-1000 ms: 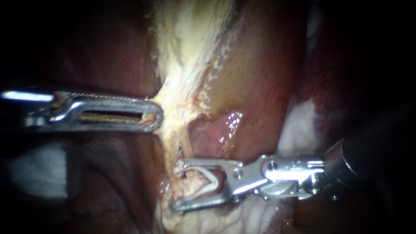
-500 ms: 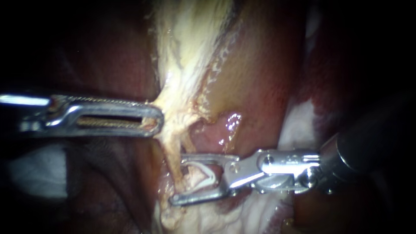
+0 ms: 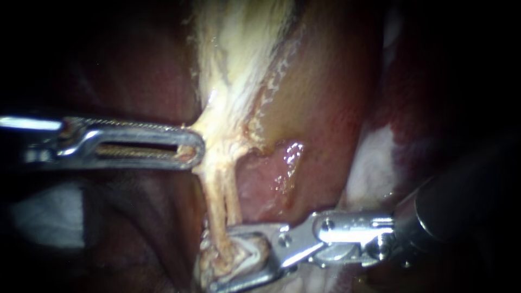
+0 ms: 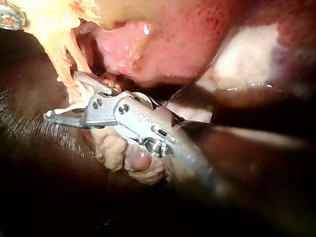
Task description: Clipping first clip left tube
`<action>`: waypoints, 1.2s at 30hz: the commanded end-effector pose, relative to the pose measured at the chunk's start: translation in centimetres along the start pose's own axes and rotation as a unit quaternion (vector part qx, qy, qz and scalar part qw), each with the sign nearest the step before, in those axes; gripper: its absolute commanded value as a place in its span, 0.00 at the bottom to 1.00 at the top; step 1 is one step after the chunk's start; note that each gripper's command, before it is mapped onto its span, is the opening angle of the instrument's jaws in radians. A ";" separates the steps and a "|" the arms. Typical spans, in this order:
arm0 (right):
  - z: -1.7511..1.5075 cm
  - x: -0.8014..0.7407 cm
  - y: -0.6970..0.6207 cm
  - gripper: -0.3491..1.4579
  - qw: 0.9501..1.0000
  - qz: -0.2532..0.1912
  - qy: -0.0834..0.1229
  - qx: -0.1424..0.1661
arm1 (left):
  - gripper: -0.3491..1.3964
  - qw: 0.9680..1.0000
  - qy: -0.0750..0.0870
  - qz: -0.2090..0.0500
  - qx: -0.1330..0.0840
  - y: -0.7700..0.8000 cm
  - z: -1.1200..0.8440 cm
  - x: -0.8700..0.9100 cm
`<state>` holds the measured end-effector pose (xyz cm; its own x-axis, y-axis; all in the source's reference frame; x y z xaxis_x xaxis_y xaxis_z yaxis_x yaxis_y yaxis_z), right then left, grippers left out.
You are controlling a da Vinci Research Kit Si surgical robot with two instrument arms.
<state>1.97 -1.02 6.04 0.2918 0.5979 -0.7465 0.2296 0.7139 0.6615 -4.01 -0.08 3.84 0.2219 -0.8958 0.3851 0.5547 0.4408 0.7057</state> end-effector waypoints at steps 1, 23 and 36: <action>0.02 0.00 0.02 0.52 1.000 0.004 0.000 -0.004 | 0.00 1.000 0.000 0.000 0.000 0.00 0.01 0.00; 0.18 -0.01 0.21 0.38 0.995 0.056 -0.010 -0.079 | 0.00 1.000 -0.001 0.000 -0.001 0.00 0.05 0.01; 0.13 -0.06 0.22 0.00 0.990 0.107 -0.002 -0.093 | 0.00 1.000 -0.001 0.000 -0.001 0.00 0.05 0.01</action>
<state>2.12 -0.94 6.24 0.3190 0.7407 -0.5913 -0.0143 0.6276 0.7784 -4.04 -0.09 3.88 0.2209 -0.8956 0.3862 0.5559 0.4410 0.7047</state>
